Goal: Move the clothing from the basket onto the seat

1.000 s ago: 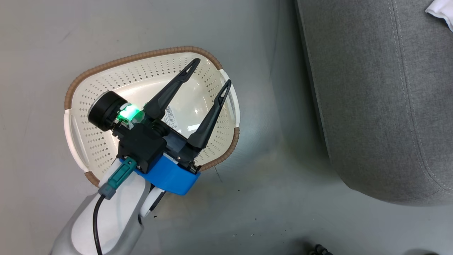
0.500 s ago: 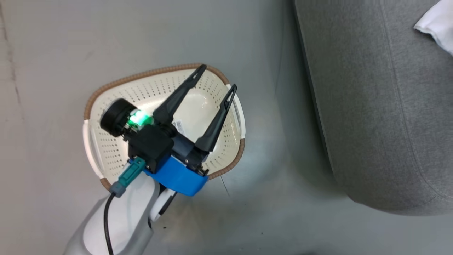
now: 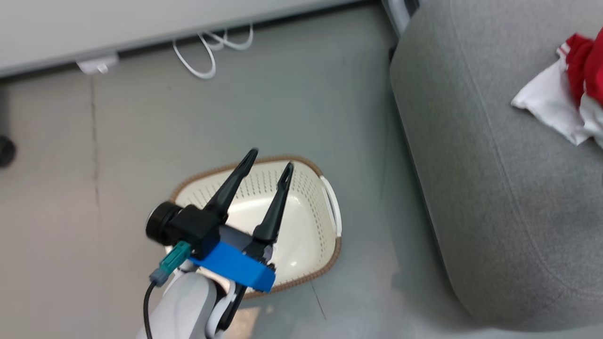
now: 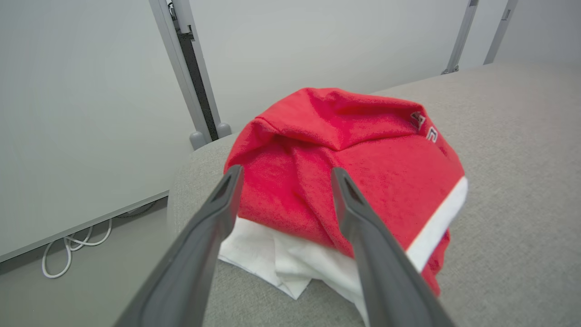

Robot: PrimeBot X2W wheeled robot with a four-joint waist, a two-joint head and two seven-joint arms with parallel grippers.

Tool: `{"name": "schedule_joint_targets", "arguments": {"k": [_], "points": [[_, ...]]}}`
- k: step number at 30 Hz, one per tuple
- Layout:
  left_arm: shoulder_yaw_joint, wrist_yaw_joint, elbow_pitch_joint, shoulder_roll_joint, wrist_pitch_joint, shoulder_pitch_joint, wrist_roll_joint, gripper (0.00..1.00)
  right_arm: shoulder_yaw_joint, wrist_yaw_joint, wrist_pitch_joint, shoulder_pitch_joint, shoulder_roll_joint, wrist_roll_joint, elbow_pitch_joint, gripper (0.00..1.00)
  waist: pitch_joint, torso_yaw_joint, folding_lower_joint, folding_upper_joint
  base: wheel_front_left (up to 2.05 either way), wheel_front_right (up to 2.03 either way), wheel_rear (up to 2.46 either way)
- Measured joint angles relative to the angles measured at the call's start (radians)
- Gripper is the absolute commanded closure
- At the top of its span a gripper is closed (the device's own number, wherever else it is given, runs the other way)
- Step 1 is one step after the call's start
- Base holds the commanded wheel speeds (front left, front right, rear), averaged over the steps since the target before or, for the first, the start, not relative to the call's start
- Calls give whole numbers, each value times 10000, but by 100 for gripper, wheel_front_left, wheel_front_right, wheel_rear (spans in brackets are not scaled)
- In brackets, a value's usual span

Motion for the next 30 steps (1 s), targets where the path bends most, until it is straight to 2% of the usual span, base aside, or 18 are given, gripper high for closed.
{"name": "schedule_joint_targets", "arguments": {"k": [1,6,13,23,30], "points": [[272,0,180,-73,2,365,-52,0,82,0,0,515,240,-73,-360,0,-450,107,0,0,0,0,0],[911,0,470,-176,0,1041,-128,0,167,0,52,1604,734,-138,-1216,0,-1304,337,-1,0,0,0,0],[2013,0,882,-251,0,1972,-81,0,364,0,731,3327,1526,-756,-3012,0,-2437,794,-2,0,0,0,0],[3064,0,1593,-420,0,2305,-31,0,612,0,1605,5429,2782,-1521,-5900,0,-3260,1469,-1,0,0,0,0],[3549,0,2077,-499,0,2302,-77,0,838,0,2077,6234,3411,-1779,-7005,0,-3562,1641,0,0,0,0,0]]}}
